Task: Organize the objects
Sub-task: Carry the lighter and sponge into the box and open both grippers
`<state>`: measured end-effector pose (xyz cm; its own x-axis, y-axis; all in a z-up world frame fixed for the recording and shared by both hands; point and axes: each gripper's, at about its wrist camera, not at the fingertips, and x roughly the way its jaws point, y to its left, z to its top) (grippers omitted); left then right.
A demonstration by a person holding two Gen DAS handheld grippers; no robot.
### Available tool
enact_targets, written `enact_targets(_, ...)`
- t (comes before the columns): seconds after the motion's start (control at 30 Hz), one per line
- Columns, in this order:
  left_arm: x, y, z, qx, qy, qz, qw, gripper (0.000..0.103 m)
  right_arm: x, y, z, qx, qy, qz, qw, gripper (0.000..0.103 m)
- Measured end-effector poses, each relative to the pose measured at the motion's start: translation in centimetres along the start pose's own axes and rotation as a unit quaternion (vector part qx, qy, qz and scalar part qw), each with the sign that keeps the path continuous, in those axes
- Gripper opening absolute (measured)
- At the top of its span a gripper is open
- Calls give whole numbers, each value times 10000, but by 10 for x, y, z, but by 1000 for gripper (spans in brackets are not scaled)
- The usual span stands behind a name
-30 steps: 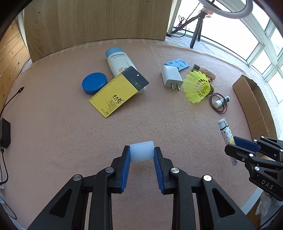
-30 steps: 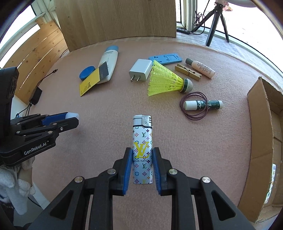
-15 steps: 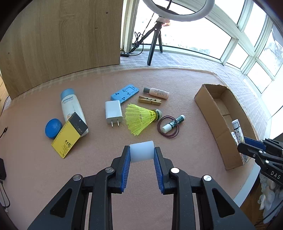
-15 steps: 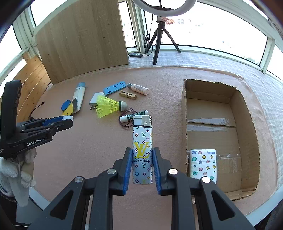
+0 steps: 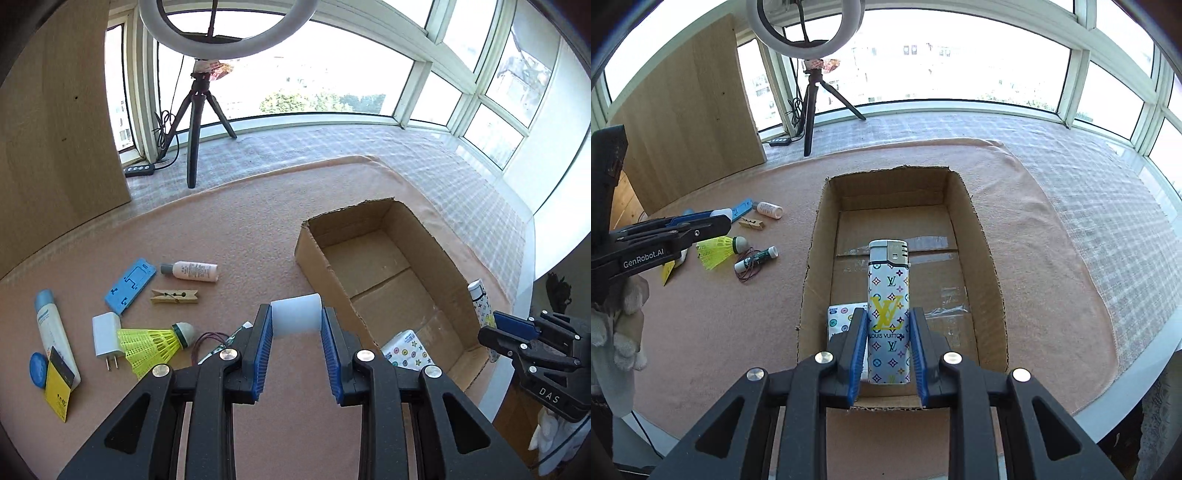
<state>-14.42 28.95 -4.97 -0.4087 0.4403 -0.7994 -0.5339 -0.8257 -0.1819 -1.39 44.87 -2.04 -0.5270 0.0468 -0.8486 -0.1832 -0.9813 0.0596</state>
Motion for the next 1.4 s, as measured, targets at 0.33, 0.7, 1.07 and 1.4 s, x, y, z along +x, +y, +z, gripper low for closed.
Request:
enact_targets(0.33,49,-63,36,293,117,-211,9993,28,10,-30,-2,73,92,-99,9999,21)
enact_targets(0.7,50,-82,39,450,24,-292,9986,79,8,-24,-7,-186,42,-56,9998,56)
enact_targets(1.07,25,-49,23,310,-22,73,9995,79,4,-8,-4,-169,6,144,9998,59)
enact_targets(1.4,-18,45,-16,-336,-57,545,9979,79,11,32,11,-279,-70,611,9977,59)
